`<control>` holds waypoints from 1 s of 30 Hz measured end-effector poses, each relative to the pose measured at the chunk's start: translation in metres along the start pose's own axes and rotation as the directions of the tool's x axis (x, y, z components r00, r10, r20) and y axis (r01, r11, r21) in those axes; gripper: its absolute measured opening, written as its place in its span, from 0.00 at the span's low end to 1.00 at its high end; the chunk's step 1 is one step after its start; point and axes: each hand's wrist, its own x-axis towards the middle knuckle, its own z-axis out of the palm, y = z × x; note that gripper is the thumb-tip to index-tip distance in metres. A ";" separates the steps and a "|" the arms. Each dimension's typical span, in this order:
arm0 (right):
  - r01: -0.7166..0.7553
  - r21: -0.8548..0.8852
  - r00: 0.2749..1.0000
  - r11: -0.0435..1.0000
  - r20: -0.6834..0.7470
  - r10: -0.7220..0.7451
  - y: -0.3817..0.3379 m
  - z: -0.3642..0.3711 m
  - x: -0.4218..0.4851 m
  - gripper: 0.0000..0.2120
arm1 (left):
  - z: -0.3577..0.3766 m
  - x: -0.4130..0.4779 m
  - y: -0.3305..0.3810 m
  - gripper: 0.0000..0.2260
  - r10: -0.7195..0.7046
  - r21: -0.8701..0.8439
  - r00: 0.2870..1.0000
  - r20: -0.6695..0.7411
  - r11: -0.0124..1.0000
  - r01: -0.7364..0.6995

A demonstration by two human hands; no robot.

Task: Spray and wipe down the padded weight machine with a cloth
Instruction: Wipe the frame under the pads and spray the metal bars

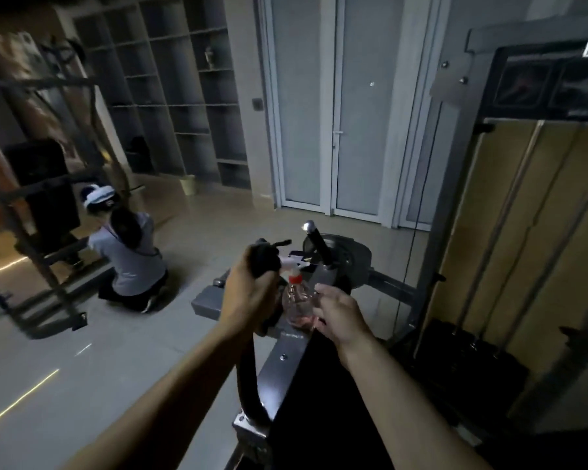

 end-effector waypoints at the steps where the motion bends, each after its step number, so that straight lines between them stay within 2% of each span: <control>1: 0.028 -0.062 0.999 0.998 -0.030 -0.030 0.000 0.009 0.014 0.09 | -0.008 0.011 -0.001 0.20 -0.066 -0.045 0.997 -0.029 0.997 0.065; 4: 0.000 -0.216 0.998 0.976 -0.066 -0.015 0.012 0.033 0.063 0.24 | -0.026 0.038 -0.012 0.18 -0.178 -0.110 0.983 -0.053 0.979 0.172; 7: -0.058 -0.303 0.995 0.951 -0.090 0.032 0.024 0.052 0.100 0.15 | -0.030 0.064 -0.026 0.19 -0.208 -0.111 0.976 0.064 0.970 0.214; 9: -0.021 -0.369 0.992 0.929 -0.124 -0.026 0.028 0.052 0.112 0.07 | -0.027 0.075 -0.030 0.19 -0.213 -0.119 0.968 0.132 0.966 0.229; 13: 0.061 -0.379 0.954 0.923 -0.250 -0.166 0.025 0.043 0.105 0.02 | -0.011 0.087 -0.022 0.16 -0.185 -0.135 0.954 0.234 0.966 0.220; 16: 0.184 -0.321 0.902 0.929 -0.321 -0.289 0.013 0.019 0.076 0.04 | 0.014 0.084 -0.006 0.14 -0.124 -0.158 0.948 0.292 0.972 0.176; 17: 0.212 -0.330 0.897 0.920 -0.309 -0.317 0.012 0.013 0.070 0.05 | 0.020 0.081 -0.002 0.13 -0.108 -0.180 0.943 0.316 0.969 0.171; 19: 0.226 -0.334 0.858 0.915 -0.377 -0.349 0.006 -0.011 0.050 0.16 | 0.040 0.067 0.009 0.15 -0.076 -0.250 0.919 0.386 0.950 0.184; 23: 0.245 -0.483 0.682 0.840 -0.530 -0.504 0.011 -0.068 -0.004 0.33 | 0.082 0.021 0.016 0.13 -0.043 -0.330 0.901 0.431 0.922 0.202; 25: 0.192 -0.419 0.604 0.887 -0.662 -0.444 0.028 -0.093 -0.041 0.33 | 0.100 -0.007 0.007 0.11 -0.064 -0.296 0.884 0.463 0.929 0.222; 26: 0.160 -0.358 0.591 0.920 -0.712 -0.379 0.040 -0.104 -0.055 0.34 | 0.107 -0.019 0.002 0.11 -0.079 -0.264 0.875 0.477 0.937 0.229; 27: 0.163 -0.288 0.586 0.944 -0.741 -0.328 0.060 -0.118 -0.081 0.34 | 0.118 -0.044 -0.007 0.11 -0.106 -0.215 0.849 0.517 0.944 0.249; 28: 0.167 -0.267 0.600 0.949 -0.736 -0.313 0.078 -0.126 -0.104 0.30 | 0.125 -0.064 -0.017 0.11 -0.140 -0.181 0.827 0.544 0.943 0.279; 29: 0.163 -0.274 0.619 0.948 -0.720 -0.314 0.100 -0.132 -0.123 0.27 | 0.130 -0.082 -0.029 0.11 -0.158 -0.170 0.808 0.568 0.937 0.304; 30: 0.128 -0.275 0.615 0.953 -0.732 -0.293 0.124 -0.138 -0.147 0.27 | 0.135 -0.103 -0.042 0.11 -0.183 -0.144 0.784 0.593 0.934 0.327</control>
